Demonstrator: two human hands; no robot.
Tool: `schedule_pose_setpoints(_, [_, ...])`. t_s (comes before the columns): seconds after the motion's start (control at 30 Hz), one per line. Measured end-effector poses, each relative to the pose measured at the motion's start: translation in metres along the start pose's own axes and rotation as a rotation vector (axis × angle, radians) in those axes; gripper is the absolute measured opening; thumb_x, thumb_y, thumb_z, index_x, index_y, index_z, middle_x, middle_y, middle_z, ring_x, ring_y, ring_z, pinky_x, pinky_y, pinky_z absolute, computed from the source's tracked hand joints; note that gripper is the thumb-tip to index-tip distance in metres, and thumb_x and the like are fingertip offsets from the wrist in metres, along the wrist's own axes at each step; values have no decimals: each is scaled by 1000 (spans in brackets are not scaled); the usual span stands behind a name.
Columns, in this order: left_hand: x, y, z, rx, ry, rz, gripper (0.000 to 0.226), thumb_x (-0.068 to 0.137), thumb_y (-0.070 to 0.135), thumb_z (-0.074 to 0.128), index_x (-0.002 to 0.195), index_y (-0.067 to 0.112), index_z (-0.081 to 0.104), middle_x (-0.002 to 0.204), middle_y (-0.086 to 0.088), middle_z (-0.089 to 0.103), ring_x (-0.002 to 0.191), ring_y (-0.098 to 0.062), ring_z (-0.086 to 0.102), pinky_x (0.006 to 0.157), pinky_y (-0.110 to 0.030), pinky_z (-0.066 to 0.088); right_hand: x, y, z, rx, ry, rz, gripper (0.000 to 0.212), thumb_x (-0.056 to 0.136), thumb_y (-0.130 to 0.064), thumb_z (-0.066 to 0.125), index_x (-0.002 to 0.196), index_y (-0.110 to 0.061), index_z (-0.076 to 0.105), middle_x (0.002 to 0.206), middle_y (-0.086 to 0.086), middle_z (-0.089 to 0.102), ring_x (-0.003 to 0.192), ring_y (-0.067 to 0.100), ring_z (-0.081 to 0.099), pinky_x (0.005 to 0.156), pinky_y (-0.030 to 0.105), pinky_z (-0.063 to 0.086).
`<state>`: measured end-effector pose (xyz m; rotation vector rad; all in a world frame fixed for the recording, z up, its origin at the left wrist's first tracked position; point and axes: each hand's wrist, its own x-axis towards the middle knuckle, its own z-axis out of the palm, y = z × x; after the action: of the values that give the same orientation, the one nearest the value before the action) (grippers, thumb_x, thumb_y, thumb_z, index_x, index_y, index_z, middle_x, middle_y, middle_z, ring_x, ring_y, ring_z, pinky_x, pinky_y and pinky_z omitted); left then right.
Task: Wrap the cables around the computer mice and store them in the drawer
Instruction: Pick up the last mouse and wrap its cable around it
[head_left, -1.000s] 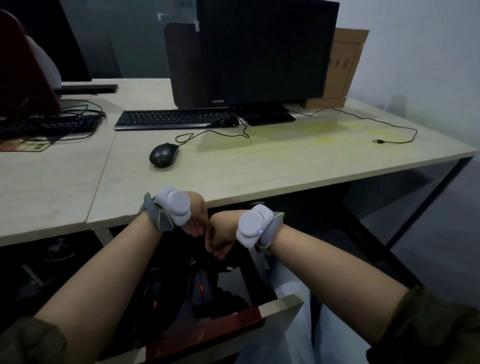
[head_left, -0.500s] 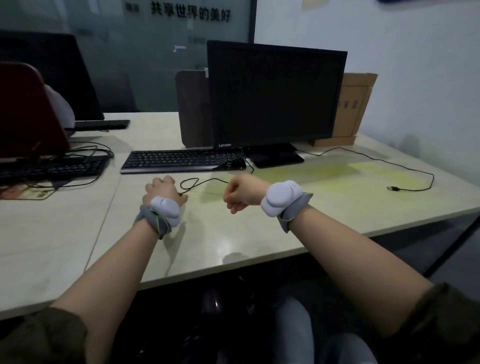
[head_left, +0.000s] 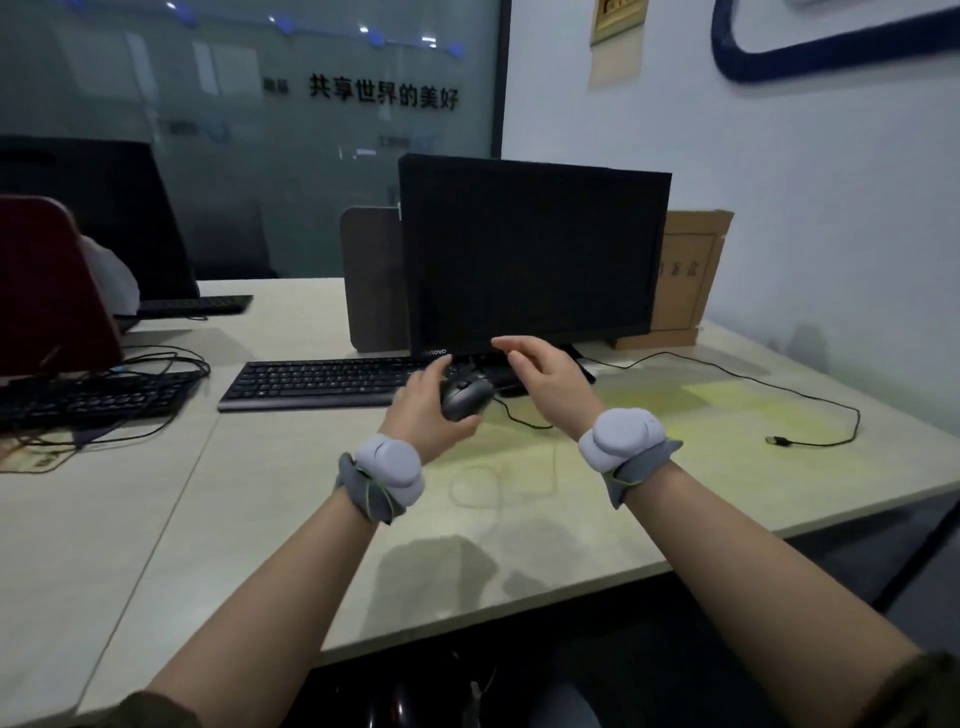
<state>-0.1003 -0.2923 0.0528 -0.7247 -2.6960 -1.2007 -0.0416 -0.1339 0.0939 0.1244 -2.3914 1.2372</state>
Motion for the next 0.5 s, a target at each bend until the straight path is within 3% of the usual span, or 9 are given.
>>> schedule_pose_setpoints(0.13, [4, 63, 15, -361, 48, 146, 80, 76, 38, 70, 142, 31, 26, 116, 7, 45, 106, -12, 51, 88, -26, 44, -4, -3, -51, 208, 40, 145, 38, 97, -35, 39, 127, -14, 50, 121, 1, 58, 115, 14, 53, 97, 26, 41])
schedule_pose_setpoints(0.2, [7, 91, 24, -483, 59, 154, 80, 77, 38, 69, 143, 30, 24, 114, 8, 45, 102, -9, 51, 83, -21, 45, -12, -4, -74, 346, 21, 236, 45, 96, -45, 34, 124, -15, 52, 119, 2, 58, 112, 15, 54, 95, 26, 41])
schedule_pose_setpoints(0.3, [10, 126, 42, -588, 74, 137, 80, 79, 39, 68, 144, 27, 23, 114, 6, 47, 100, -9, 51, 71, -11, 40, -29, -4, -102, 303, -12, 232, 46, 93, -54, 33, 118, -22, 56, 116, -2, 63, 107, 10, 59, 89, 24, 42])
schedule_pose_setpoints(0.4, [14, 156, 58, -722, 79, 65, 79, 77, 44, 67, 143, 29, 25, 124, 3, 46, 107, -12, 50, 79, -18, 44, -48, 4, -119, 227, -15, 269, 52, 90, -52, 44, 129, -19, 50, 121, 0, 62, 109, 12, 59, 93, 28, 43])
schedule_pose_setpoints(0.5, [18, 182, 71, -801, 100, 3, 81, 76, 47, 66, 142, 28, 24, 137, -3, 40, 119, -21, 48, 99, -36, 44, -65, 10, -125, 203, -85, 261, 48, 88, -44, 55, 127, -19, 47, 112, -4, 64, 96, 2, 63, 77, 12, 46])
